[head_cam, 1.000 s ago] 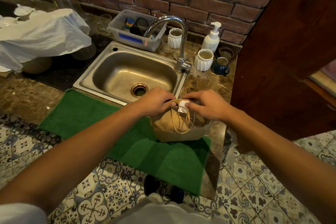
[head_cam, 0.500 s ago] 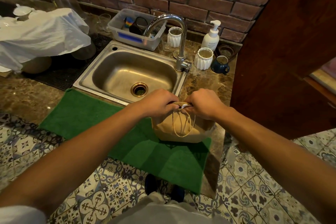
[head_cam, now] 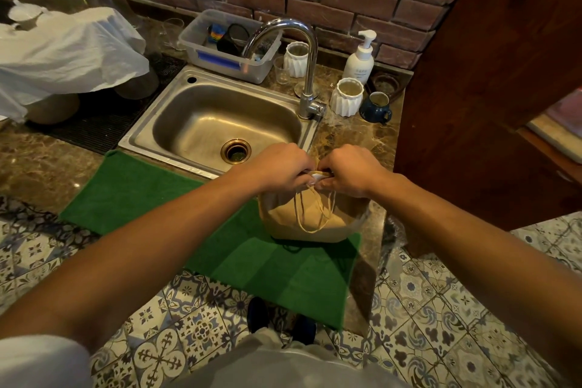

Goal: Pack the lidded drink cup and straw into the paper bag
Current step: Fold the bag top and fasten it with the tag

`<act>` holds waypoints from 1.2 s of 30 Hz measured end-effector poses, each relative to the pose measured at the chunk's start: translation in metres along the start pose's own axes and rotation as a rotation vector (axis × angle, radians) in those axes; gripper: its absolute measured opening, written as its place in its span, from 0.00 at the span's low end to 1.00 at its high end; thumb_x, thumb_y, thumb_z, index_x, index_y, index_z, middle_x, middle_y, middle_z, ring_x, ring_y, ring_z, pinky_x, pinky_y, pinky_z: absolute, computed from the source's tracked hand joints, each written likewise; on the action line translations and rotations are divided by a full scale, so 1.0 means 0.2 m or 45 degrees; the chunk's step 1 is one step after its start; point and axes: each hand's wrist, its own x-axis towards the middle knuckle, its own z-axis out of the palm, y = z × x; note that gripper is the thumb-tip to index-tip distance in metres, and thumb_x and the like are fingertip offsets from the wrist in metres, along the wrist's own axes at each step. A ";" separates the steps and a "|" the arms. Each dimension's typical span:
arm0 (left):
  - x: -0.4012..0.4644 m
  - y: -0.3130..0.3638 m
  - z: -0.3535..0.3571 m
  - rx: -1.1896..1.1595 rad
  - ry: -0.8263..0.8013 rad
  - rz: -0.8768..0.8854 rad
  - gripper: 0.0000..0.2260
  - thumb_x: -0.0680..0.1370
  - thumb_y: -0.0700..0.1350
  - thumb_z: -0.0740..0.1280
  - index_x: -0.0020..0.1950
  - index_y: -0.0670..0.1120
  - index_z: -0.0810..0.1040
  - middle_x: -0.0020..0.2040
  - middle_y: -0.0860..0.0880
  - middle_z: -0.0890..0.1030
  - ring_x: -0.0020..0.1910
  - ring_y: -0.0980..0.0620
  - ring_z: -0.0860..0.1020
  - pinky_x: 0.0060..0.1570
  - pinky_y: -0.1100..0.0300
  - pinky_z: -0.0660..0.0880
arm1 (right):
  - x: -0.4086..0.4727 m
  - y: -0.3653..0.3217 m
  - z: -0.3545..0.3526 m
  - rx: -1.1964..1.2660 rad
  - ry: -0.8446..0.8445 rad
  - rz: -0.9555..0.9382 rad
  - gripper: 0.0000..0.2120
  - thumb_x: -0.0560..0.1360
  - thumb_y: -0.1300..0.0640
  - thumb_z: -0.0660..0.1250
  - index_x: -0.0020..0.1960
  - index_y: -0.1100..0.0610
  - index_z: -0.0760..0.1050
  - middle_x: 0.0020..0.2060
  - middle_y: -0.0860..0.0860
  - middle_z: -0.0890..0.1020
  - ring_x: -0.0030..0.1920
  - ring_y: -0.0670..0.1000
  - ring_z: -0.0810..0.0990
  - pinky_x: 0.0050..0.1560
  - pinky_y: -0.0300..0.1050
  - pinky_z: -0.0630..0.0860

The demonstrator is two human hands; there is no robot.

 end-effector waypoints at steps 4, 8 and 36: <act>0.00 -0.04 0.01 -0.065 -0.009 -0.019 0.10 0.79 0.54 0.66 0.49 0.49 0.81 0.43 0.50 0.82 0.43 0.48 0.78 0.43 0.51 0.76 | 0.01 0.00 0.00 0.049 -0.041 0.030 0.12 0.76 0.44 0.71 0.55 0.49 0.84 0.42 0.48 0.84 0.43 0.51 0.79 0.38 0.46 0.72; 0.04 -0.02 0.00 -0.102 -0.147 -0.086 0.13 0.77 0.59 0.69 0.43 0.50 0.77 0.37 0.53 0.75 0.38 0.51 0.74 0.40 0.54 0.73 | 0.02 0.00 -0.01 0.067 -0.039 0.015 0.12 0.77 0.45 0.71 0.55 0.50 0.85 0.38 0.47 0.81 0.40 0.51 0.78 0.37 0.45 0.71; 0.04 -0.05 0.05 -0.295 -0.166 -0.090 0.20 0.79 0.61 0.65 0.40 0.46 0.83 0.32 0.48 0.78 0.32 0.48 0.75 0.33 0.52 0.70 | -0.12 0.11 0.00 0.402 0.003 0.003 0.14 0.80 0.41 0.65 0.52 0.47 0.86 0.37 0.42 0.84 0.33 0.42 0.77 0.34 0.48 0.73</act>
